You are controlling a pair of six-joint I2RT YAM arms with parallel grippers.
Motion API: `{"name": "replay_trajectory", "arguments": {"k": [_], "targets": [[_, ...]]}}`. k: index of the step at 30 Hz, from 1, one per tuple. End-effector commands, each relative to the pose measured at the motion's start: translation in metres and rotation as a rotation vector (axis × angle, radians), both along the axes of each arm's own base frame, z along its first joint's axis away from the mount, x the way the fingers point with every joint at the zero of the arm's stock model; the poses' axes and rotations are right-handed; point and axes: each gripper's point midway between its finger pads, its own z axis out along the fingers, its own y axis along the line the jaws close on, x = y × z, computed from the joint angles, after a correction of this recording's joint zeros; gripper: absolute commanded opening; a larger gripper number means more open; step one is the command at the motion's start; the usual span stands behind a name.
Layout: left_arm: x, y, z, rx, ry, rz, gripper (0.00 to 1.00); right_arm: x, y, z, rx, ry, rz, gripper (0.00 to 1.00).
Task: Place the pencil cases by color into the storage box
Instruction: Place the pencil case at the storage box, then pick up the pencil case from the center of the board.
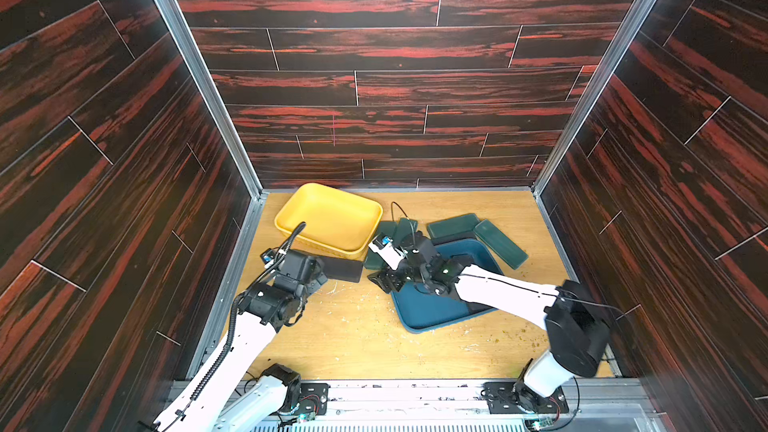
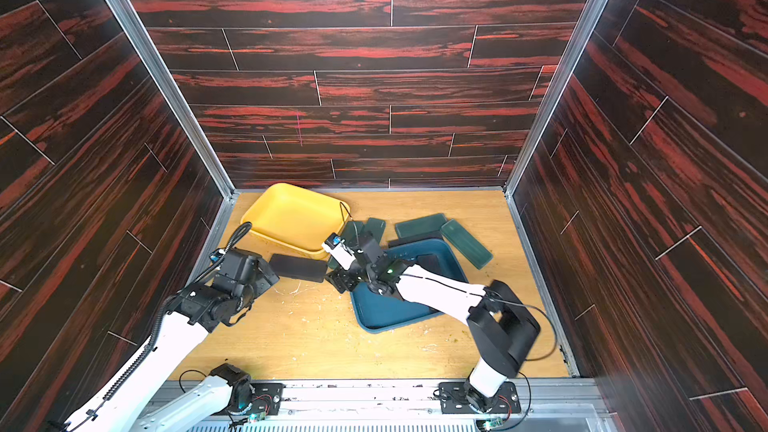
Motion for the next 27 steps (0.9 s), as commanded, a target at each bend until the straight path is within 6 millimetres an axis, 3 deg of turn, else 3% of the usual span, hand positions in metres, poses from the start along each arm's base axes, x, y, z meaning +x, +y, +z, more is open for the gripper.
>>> {"name": "replay_trajectory", "arguments": {"k": [1, 7, 14, 27], "targets": [[-0.009, 0.008, -0.014, -0.057, 0.077, 0.05, 1.0, 0.0, 0.032, 0.001, 0.048, -0.033, 0.088, 0.8], [-0.011, 0.025, -0.028, -0.116, 0.132, 0.125, 1.0, -0.001, 0.065, -0.023, 0.007, -0.052, 0.156, 0.8], [-0.015, 0.037, -0.043, -0.196, 0.172, 0.214, 1.0, 0.005, 0.089, -0.053, -0.03, -0.028, 0.181, 0.79], [-0.014, 0.033, -0.063, -0.336, 0.184, 0.256, 1.0, 0.026, 0.114, -0.092, -0.129, -0.062, 0.193, 0.79]]}}
